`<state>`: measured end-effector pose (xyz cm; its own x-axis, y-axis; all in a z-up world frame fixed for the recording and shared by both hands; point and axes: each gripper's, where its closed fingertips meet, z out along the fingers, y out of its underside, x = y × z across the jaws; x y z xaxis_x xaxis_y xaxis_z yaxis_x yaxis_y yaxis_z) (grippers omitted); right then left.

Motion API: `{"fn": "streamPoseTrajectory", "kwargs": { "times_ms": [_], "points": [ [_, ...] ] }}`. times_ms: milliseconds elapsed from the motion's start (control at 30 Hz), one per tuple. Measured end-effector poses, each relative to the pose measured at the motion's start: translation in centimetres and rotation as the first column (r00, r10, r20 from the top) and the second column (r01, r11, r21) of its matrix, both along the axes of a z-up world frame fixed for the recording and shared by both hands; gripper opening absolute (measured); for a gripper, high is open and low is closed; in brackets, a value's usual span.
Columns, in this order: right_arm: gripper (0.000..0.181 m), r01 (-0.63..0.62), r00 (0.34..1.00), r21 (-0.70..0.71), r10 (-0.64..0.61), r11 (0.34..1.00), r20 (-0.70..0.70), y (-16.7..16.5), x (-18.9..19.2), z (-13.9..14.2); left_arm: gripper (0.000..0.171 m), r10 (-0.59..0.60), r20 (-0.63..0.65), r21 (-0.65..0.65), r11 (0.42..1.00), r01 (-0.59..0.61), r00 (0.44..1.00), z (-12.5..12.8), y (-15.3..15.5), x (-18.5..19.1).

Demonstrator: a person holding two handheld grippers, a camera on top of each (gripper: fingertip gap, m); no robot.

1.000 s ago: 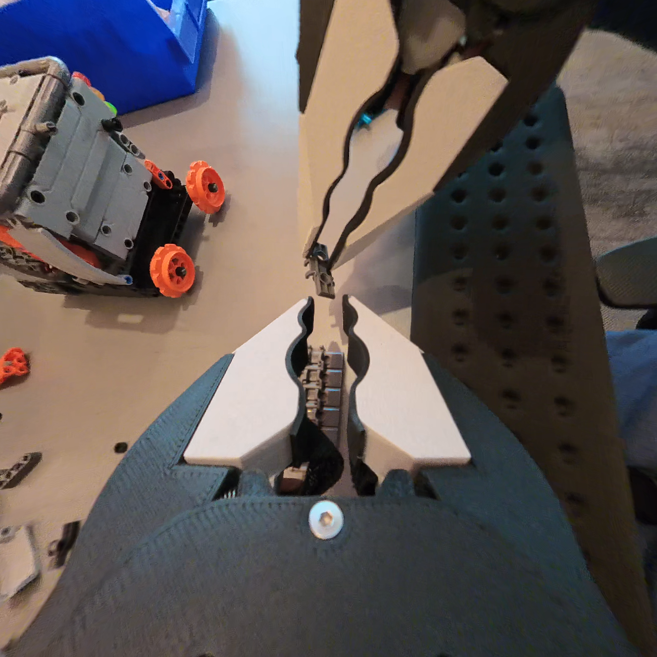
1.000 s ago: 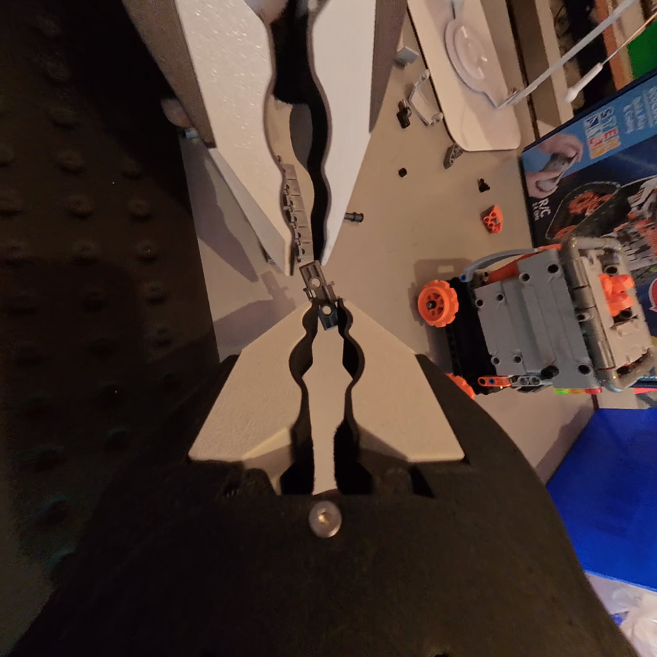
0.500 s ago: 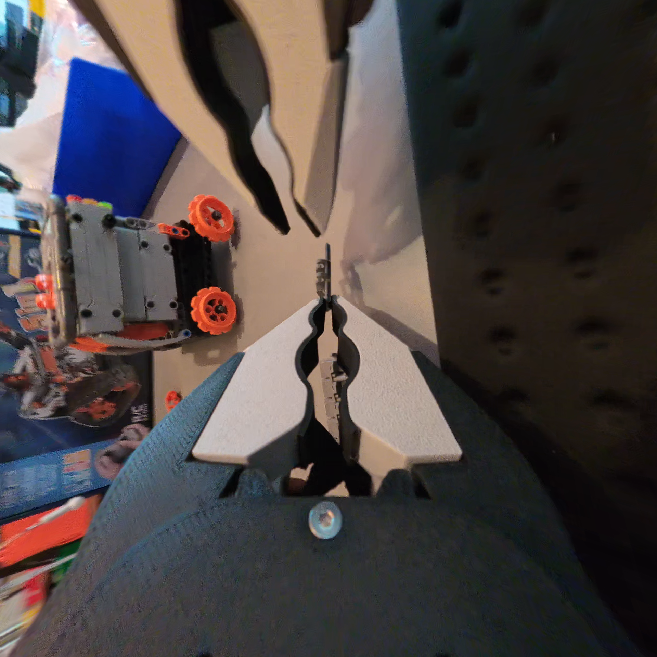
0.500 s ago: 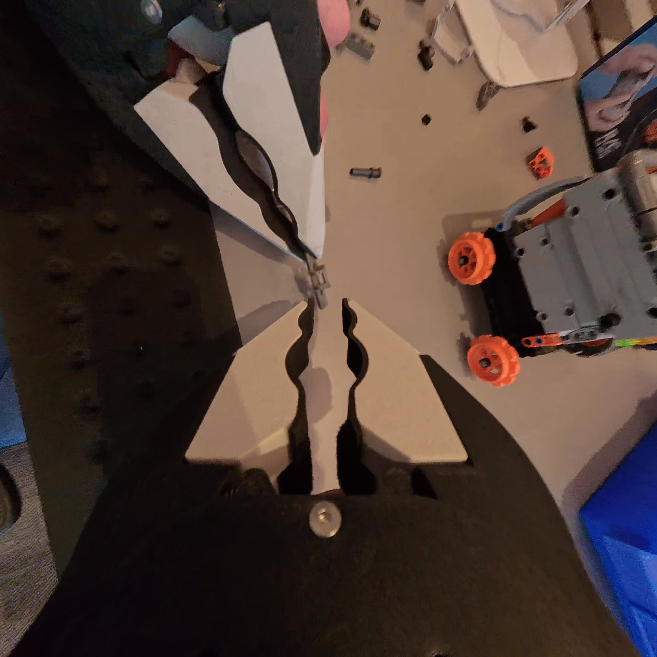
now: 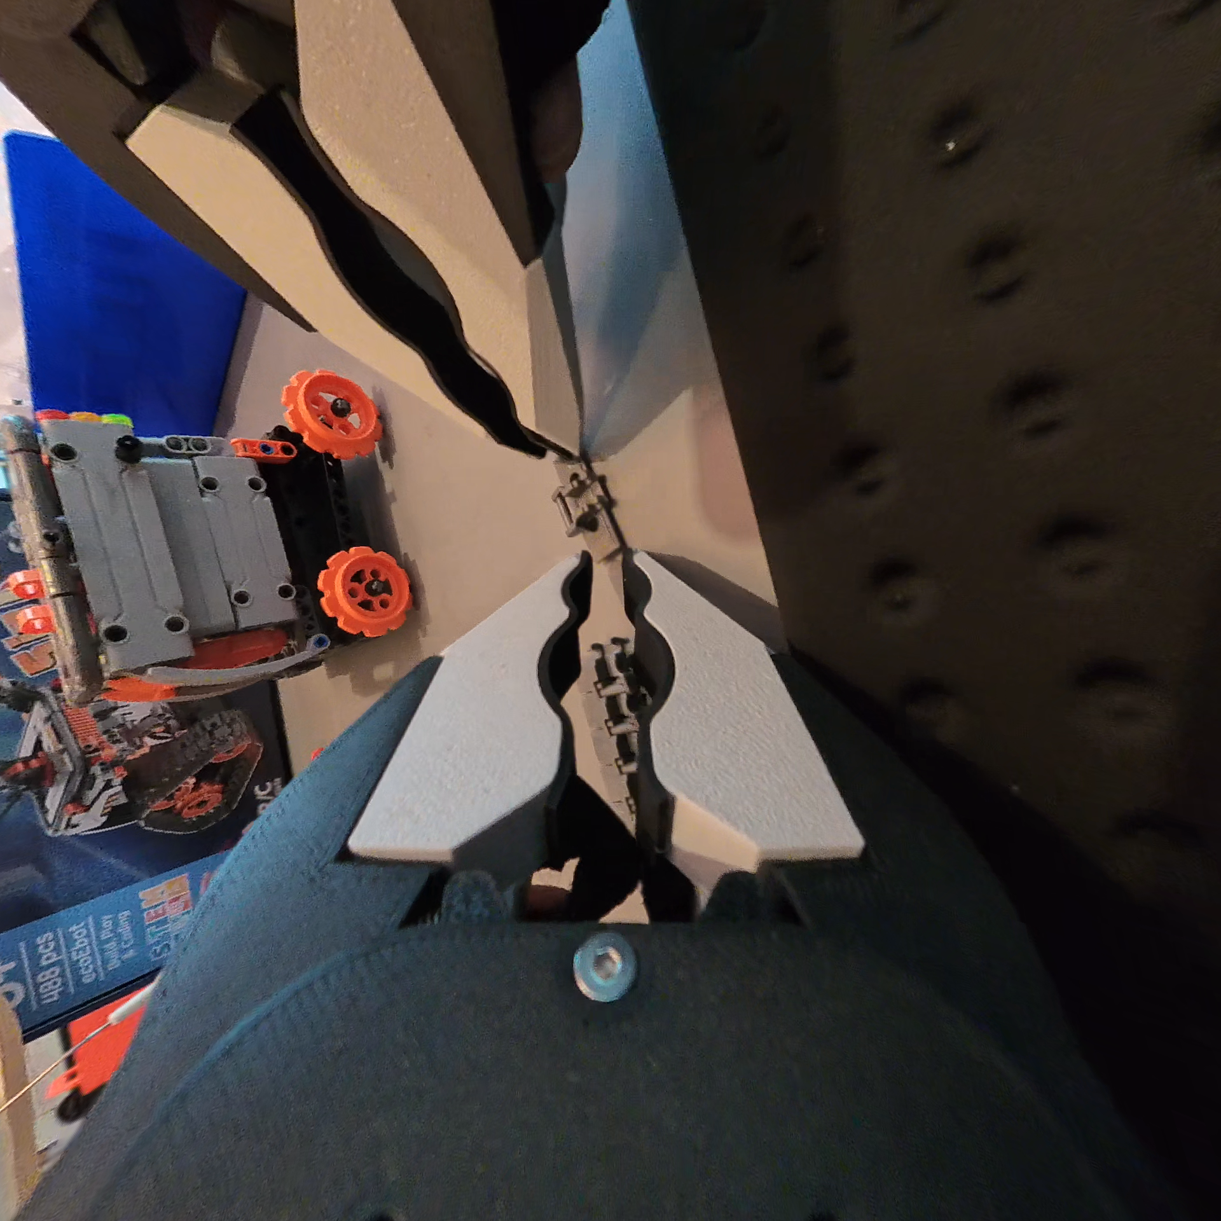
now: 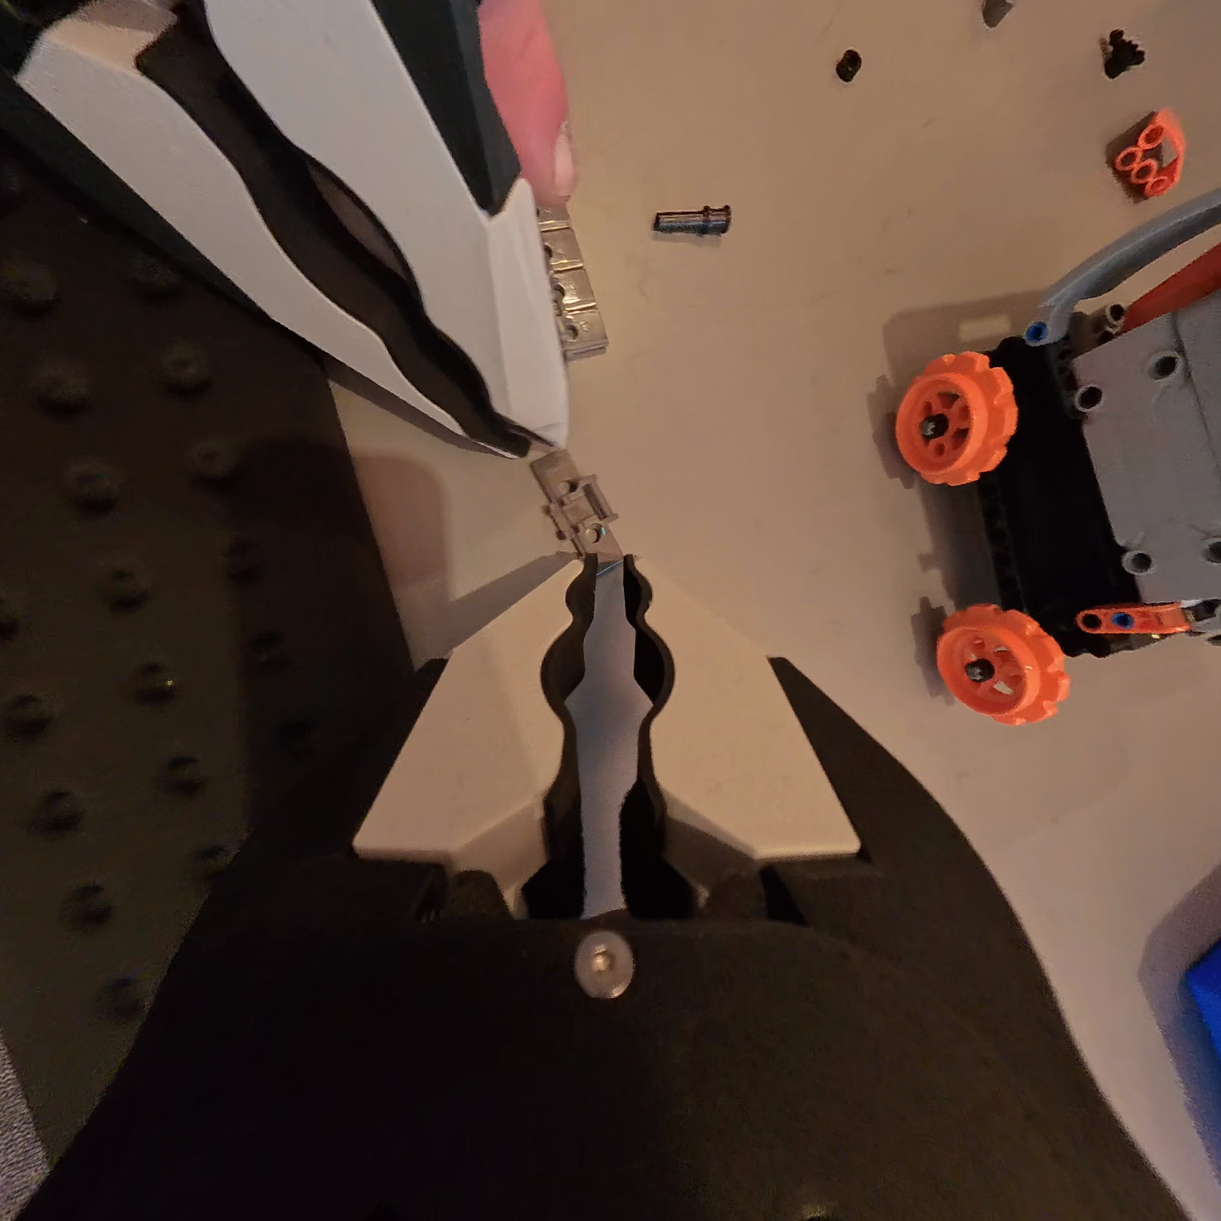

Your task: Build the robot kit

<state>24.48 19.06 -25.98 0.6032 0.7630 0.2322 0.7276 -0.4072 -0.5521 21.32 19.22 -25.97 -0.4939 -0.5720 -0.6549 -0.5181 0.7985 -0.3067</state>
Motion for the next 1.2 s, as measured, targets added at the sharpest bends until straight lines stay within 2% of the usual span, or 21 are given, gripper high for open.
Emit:
{"fn": "streamPoseTrajectory", "kwargs": {
  "times_ms": [100, 233, 300, 400, 533, 700, 833, 900, 1033, 1100, 1200],
  "points": [
    [0.008, 0.018, 0.999, 0.016, -0.019, 1.000, 0.033, 0.3, 0.6, 0.3, 0.005, -0.012, -0.014, -0.036, 0.999, 0.011, 1.000, -0.1, -0.3, -0.1],
    [0.003, 0.076, 0.988, -0.038, -0.081, 0.996, -0.131, 0.1, -1.0, 1.4, 0.012, -0.013, -0.040, -0.078, 0.997, 0.009, 0.999, 0.1, -0.3, -0.8],
    [0.013, 0.090, 0.974, -0.084, -0.106, 0.992, -0.200, -0.3, -2.0, 1.5, 0.016, 0.000, -0.031, -0.121, 0.993, -0.004, 1.000, 0.9, -0.2, -1.2],
    [0.025, 0.157, 0.967, -0.105, -0.175, 0.982, -0.184, 0.0, -1.8, 0.9, 0.019, 0.030, -0.022, -0.172, 0.985, -0.033, 0.999, 2.0, 0.5, -1.9],
    [0.023, 0.228, 0.951, -0.122, -0.248, 0.966, -0.184, 0.3, -1.6, 0.1, 0.020, 0.069, -0.023, -0.185, 0.980, -0.072, 0.997, 2.4, 2.1, -3.1],
    [0.016, 0.232, 0.957, -0.108, -0.247, 0.967, -0.156, 0.7, -1.7, -0.1, 0.020, 0.080, -0.047, -0.204, 0.975, -0.088, 0.996, 1.5, 2.9, -4.2],
    [0.015, 0.089, 0.988, -0.094, -0.100, 0.992, -0.116, 0.4, -1.8, -0.1, 0.021, 0.076, -0.069, -0.235, 0.968, -0.091, 0.995, 0.8, 3.0, -4.9],
    [0.016, 0.062, 0.994, -0.105, -0.070, 0.993, -0.078, 0.4, -1.1, -0.1, 0.020, 0.074, -0.075, -0.226, 0.970, -0.089, 0.994, 0.5, 3.2, -5.2],
    [0.024, 0.109, 0.984, -0.122, -0.125, 0.986, -0.125, 0.5, -0.8, 1.2, 0.020, 0.073, -0.074, -0.245, 0.965, -0.089, 0.995, 0.5, 3.3, -5.6],
    [0.020, 0.173, 0.972, -0.143, -0.193, 0.974, -0.134, 0.6, -0.5, 1.0, 0.020, 0.071, -0.074, -0.253, 0.964, -0.087, 0.995, 0.5, 3.3, -5.7],
    [0.020, 0.200, 0.965, -0.174, -0.225, 0.964, -0.137, 0.4, -0.9, 0.0, 0.020, 0.066, -0.075, -0.264, 0.961, -0.084, 0.995, 0.5, 3.3, -5.7]
  ]
}}
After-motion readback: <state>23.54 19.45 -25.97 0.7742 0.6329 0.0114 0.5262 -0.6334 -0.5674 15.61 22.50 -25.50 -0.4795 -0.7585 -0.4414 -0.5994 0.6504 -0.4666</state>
